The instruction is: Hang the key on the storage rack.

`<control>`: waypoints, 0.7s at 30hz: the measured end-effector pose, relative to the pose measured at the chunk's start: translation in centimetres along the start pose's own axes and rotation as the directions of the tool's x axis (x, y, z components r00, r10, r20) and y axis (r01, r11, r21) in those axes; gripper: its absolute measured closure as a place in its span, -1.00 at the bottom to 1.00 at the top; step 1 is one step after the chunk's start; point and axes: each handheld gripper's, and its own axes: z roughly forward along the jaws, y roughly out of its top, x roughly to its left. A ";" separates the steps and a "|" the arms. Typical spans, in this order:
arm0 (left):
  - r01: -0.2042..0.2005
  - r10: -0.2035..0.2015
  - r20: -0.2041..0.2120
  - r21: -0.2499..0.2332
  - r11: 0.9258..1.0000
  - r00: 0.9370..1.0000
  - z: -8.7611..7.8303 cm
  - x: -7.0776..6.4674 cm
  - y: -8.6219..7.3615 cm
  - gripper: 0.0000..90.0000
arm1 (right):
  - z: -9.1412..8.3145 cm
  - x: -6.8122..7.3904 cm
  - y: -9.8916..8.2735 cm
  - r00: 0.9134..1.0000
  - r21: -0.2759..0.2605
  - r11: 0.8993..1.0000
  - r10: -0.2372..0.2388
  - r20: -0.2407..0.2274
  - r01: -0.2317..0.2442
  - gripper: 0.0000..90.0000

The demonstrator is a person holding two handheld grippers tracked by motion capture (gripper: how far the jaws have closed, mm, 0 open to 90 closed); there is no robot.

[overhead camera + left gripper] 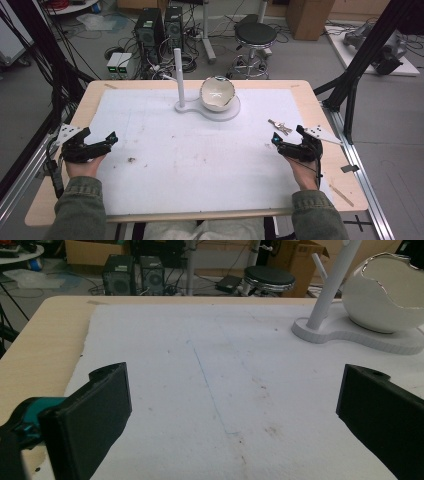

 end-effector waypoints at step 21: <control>0.011 -0.011 0.017 0.011 1.000 1.000 0.3 0.1 -0.1 -0.96 | 0.1 -0.3 0.0 1.000 0.010 0.999 0.030 0.003 -0.030 -0.99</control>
